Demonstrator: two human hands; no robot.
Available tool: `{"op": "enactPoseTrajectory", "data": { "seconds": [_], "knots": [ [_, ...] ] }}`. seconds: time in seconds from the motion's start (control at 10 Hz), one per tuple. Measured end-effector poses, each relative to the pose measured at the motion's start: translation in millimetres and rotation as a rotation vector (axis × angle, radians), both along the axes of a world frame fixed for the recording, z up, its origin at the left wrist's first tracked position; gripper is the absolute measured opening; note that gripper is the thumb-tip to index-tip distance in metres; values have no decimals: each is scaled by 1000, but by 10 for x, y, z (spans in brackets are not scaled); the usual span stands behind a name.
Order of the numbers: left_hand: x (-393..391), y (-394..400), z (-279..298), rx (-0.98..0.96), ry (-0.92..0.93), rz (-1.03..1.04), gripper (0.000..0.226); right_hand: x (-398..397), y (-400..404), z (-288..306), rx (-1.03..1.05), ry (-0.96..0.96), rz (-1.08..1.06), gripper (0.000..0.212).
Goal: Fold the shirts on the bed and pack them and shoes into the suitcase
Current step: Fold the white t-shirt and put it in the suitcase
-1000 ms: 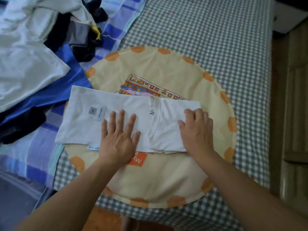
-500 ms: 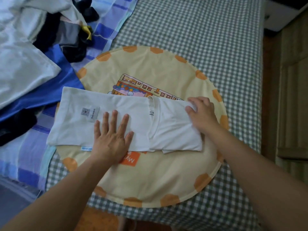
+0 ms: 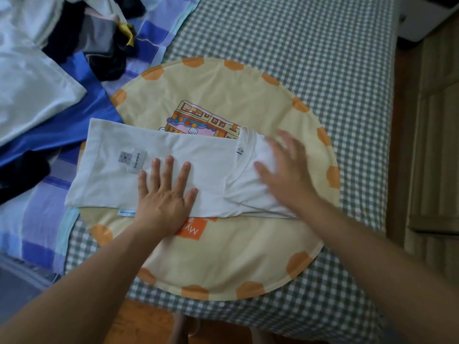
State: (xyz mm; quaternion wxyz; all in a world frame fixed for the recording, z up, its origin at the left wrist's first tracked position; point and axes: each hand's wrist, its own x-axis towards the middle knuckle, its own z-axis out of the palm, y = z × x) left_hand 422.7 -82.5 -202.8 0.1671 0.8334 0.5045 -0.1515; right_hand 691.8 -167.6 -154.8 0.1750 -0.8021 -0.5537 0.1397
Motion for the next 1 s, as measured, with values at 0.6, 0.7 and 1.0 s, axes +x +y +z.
{"op": "enactPoseTrajectory", "data": {
  "seconds": [0.6,0.7,1.0],
  "knots": [
    [10,17,36,-49,15,-6,67,66,-799,-74,-212,-167,520,71],
    [19,24,34,-45,24,-11,67,230,-281,-9,-56,-53,137,59],
    [-17,89,167,-3,-110,28,62,98,9,-172,-118,-347,-50,51]
  ]
}}
